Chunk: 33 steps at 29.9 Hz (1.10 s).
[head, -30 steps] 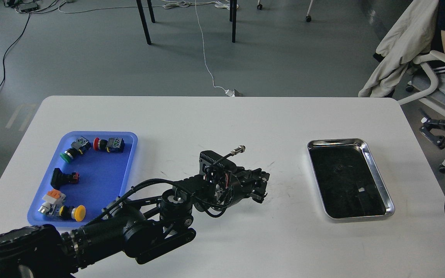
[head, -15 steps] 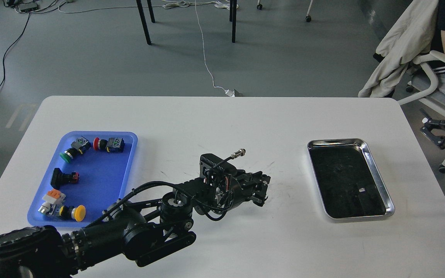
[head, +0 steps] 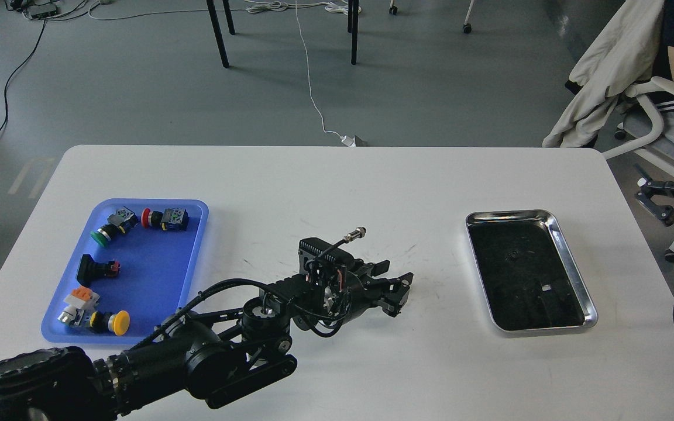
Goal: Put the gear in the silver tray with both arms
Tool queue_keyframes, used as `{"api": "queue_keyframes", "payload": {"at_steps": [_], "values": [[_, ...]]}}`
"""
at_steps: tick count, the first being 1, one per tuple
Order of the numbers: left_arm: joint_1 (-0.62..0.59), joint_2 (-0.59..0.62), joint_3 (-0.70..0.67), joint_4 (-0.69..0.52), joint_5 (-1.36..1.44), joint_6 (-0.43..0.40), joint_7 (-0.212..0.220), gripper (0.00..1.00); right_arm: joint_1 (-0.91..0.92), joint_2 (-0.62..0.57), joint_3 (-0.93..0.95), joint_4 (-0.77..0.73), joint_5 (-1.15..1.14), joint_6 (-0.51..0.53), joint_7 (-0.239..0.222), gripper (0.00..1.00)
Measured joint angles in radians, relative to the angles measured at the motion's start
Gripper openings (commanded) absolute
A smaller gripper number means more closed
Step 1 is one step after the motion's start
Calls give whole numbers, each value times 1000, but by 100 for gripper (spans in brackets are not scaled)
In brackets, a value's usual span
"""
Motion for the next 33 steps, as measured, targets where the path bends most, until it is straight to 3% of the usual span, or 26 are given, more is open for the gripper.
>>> {"api": "queue_keyframes", "payload": {"at_steps": [5,14,23,28,33], "values": [[-12,0,-36,-12,-61,34,4,97,26,-3,-6,14,-12,0,-2,97],[-29,3,-313,-86,-242,41,20,97,139,-16,-10,182,-285,0,-11,97],[-27,272,-508,-201,-667,63,44,97,288,16,-54,356,-823,0,-66,97],[-16,426,-607,-205,-898,61,42,97,525,54,-324,385,-979,0,-71,97],[1,553,-624,-204,-1105,58,31,98,790,156,-660,418,-1071,0,-85,97]]}}
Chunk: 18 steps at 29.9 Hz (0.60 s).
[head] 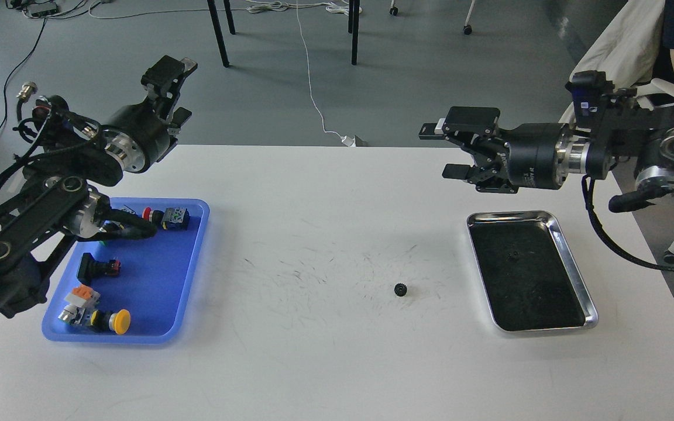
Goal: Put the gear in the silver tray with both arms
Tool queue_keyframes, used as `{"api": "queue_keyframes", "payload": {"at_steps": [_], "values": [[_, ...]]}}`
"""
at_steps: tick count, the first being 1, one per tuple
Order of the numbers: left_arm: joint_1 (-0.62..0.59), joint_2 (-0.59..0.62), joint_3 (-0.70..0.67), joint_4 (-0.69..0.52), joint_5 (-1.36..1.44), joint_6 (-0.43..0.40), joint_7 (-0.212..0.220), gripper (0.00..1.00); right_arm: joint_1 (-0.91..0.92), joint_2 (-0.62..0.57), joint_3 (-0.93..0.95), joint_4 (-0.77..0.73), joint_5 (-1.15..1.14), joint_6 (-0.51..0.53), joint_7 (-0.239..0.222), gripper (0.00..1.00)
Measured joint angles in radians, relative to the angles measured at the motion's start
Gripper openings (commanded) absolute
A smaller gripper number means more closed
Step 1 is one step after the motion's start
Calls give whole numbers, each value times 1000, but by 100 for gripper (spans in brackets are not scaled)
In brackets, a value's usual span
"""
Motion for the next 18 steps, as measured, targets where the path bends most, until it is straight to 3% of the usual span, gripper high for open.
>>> {"api": "queue_keyframes", "payload": {"at_steps": [4,9,18], "values": [[24,39,-8,0,-37,0,-4,98,125,93,-203,22,-123,0,-18,97],[35,46,-23,0,-40,0,-9,98,211,186,-389,20,-258,0,-75,97],[36,47,-28,-1,-40,0,-14,98,238,308,-522,-32,-280,0,-106,95]]}}
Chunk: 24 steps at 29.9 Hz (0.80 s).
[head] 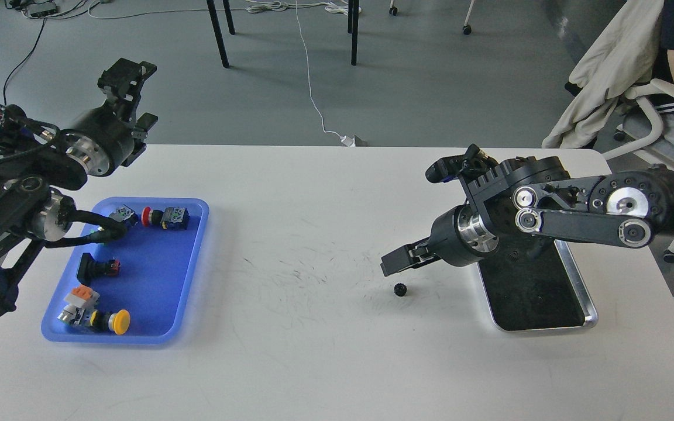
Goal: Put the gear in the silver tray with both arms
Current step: 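Lower the right gripper onto the second gear and grasp it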
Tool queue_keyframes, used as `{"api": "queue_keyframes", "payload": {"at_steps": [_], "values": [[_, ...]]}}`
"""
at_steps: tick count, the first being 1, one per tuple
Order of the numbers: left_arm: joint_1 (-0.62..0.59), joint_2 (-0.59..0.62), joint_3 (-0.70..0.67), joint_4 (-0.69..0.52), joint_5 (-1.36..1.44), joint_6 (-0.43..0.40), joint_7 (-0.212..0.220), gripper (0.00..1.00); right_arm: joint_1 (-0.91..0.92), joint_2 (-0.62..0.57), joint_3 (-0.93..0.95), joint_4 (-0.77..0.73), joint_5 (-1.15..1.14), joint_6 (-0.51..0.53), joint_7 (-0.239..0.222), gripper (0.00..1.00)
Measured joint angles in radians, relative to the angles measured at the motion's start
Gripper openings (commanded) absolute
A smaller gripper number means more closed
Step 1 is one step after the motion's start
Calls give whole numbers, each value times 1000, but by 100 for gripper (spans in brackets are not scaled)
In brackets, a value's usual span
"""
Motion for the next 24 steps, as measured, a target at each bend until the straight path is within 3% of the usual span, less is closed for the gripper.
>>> {"api": "queue_keyframes", "payload": {"at_steps": [24], "values": [[0,-11,-16,0,1,0,-5,97,-19,193,-127,-159,0,0,0,84]]}}
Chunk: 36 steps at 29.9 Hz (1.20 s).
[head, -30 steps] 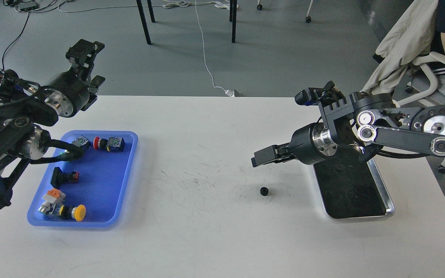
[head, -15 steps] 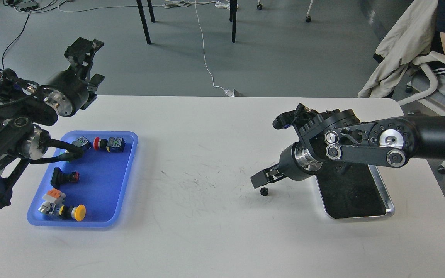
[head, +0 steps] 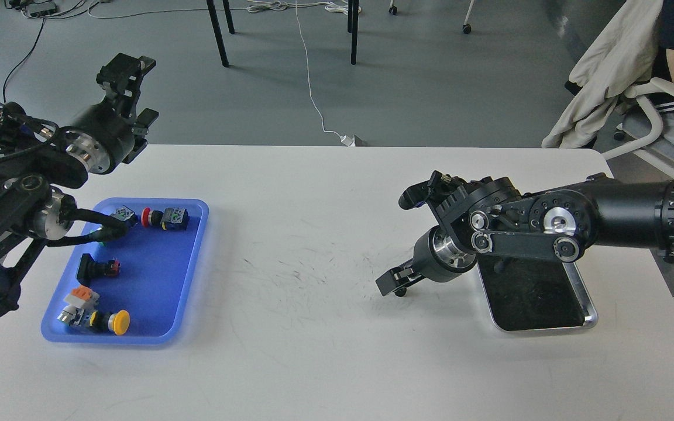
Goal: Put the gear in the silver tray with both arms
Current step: 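Lower the right gripper onto the second gear and grasp it, then carry the gear with the right gripper into the silver tray and release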
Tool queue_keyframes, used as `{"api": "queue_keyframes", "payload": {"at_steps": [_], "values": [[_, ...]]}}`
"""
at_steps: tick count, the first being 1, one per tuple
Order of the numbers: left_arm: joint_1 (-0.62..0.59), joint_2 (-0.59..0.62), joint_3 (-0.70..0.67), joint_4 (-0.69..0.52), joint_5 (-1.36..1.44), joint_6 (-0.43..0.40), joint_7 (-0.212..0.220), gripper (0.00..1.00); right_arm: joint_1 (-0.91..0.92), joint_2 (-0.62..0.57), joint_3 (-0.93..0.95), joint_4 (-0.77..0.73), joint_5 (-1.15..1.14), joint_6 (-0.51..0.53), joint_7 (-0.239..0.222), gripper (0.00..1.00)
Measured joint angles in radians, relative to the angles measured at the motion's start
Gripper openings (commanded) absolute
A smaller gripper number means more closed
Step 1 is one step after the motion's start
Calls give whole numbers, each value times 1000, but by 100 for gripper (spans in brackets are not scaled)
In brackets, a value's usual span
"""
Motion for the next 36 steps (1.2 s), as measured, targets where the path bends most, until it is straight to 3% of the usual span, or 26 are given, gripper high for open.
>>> {"api": "queue_keyframes", "payload": {"at_steps": [5,9,15,19,21,23,31,36], "values": [[-1,0,-2,1,0,0,0,98,-11,29,-14,-19,0,0,0,82],[-1,2,-3,1,0,0,-1,97,-16,43,-15,-36,0,0,0,72],[-2,2,-4,1,0,0,-1,98,-16,57,-16,-46,-1,0,0,46],[-2,2,-4,1,0,0,-2,98,-15,60,-31,-52,-5,0,2,35],[-2,2,-4,1,1,0,-6,98,-14,63,-39,-53,-6,0,3,14],[-2,2,-4,1,1,1,-8,97,-14,63,-41,-53,-9,0,5,2],[-5,5,-4,2,0,0,-9,98,9,41,-28,-49,-2,1,11,1],[-11,6,-4,2,0,0,-9,98,87,-88,62,2,10,1,14,1]]}}
